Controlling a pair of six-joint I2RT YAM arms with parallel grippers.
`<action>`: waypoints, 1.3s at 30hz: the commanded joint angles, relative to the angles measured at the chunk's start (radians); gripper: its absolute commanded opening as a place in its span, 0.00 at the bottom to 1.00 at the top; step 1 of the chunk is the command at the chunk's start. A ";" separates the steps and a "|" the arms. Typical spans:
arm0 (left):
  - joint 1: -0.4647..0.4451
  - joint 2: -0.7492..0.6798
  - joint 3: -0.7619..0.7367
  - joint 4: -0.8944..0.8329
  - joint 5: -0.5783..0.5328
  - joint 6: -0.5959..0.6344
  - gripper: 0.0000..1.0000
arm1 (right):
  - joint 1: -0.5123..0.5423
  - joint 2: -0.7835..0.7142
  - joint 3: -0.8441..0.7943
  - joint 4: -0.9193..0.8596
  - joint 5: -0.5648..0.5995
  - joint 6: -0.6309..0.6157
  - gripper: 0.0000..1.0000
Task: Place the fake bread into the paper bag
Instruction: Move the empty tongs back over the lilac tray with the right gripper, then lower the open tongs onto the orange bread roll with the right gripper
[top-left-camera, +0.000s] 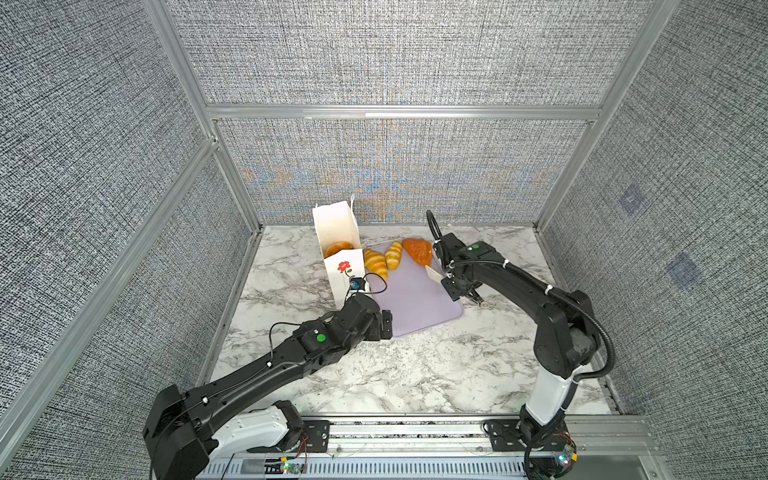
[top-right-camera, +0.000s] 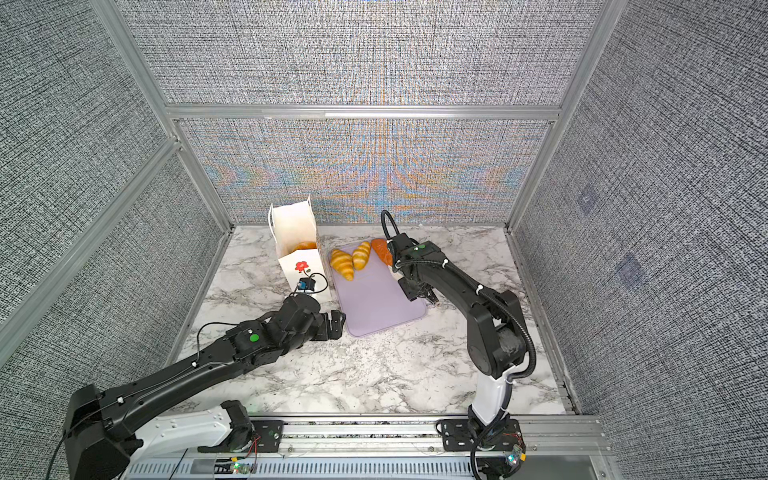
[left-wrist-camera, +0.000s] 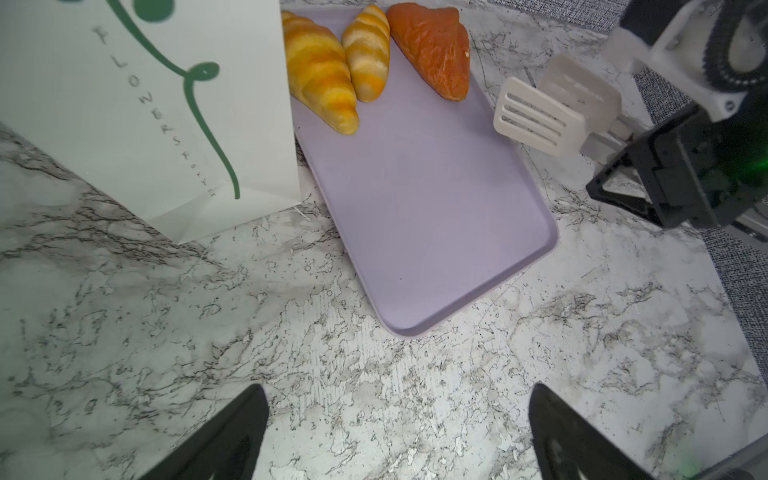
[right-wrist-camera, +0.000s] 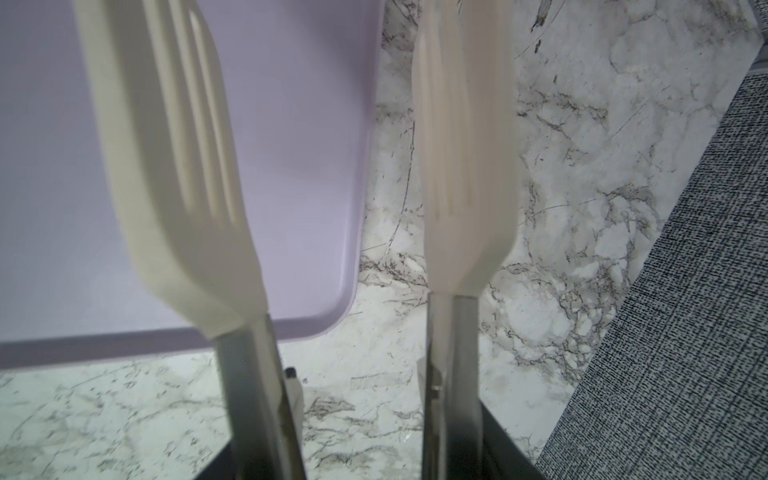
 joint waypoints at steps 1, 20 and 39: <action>-0.010 0.031 0.001 0.041 0.010 -0.030 0.99 | 0.004 0.049 0.043 0.022 0.045 -0.015 0.55; -0.018 0.225 0.100 0.043 0.089 0.006 0.99 | 0.014 0.290 0.267 0.077 0.114 -0.028 0.54; -0.019 0.208 0.086 0.015 0.070 -0.007 0.99 | 0.019 0.396 0.365 -0.025 0.048 -0.082 0.34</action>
